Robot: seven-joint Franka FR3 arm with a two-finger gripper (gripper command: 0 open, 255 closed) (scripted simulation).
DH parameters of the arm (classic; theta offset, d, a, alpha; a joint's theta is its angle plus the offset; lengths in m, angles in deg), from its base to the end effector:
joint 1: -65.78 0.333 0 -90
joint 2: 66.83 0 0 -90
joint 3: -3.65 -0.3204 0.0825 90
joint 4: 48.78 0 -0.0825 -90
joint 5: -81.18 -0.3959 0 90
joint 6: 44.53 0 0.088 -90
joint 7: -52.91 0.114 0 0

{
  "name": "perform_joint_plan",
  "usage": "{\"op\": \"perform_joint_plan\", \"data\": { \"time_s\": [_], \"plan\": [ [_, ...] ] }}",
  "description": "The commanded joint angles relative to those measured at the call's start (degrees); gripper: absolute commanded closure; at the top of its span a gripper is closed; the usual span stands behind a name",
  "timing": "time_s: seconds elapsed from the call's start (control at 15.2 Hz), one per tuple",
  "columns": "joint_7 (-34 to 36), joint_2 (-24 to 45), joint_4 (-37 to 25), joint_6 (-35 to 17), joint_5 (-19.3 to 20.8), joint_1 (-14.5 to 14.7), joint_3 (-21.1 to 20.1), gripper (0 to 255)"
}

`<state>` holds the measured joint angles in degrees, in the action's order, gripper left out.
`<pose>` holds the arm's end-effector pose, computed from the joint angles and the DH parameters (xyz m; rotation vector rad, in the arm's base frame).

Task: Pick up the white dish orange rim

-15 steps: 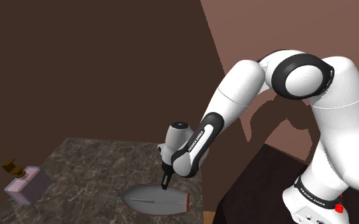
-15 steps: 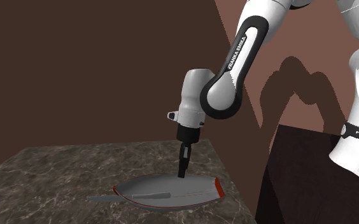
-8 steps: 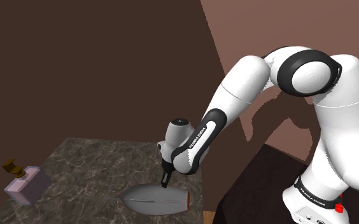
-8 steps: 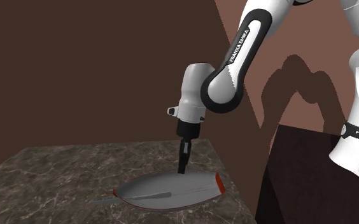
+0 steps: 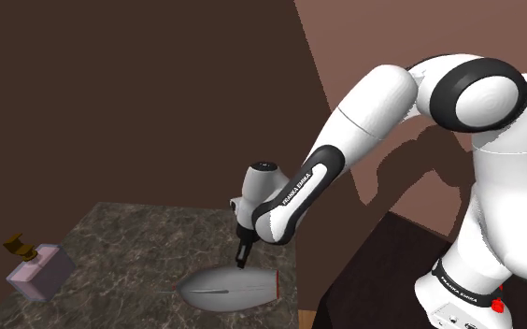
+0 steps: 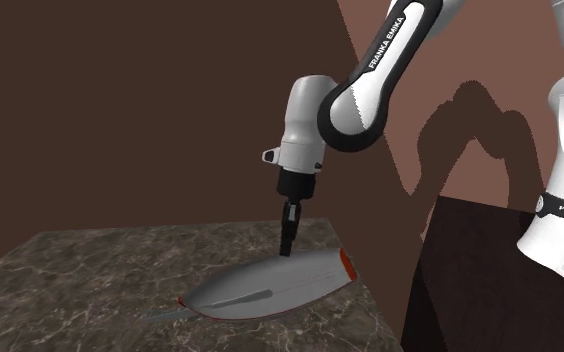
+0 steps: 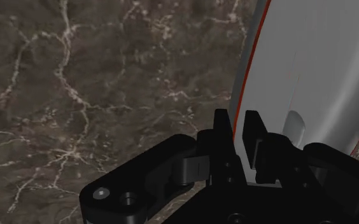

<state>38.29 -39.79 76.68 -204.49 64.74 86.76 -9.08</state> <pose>0.4855 0.3123 0.1707 -2.7970 -0.7880 -0.1328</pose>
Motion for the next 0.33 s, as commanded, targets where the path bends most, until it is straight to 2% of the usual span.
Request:
{"op": "perform_joint_plan", "data": {
  "time_s": [0.0, 0.26],
  "plan": [
    [0.4, -1.5, 0.2, 1.3, 0.1, 0.1, 0.1, 255],
    [0.8, -3.0, 0.4, 2.6, 0.2, 0.1, 0.1, 255]
  ]
}}
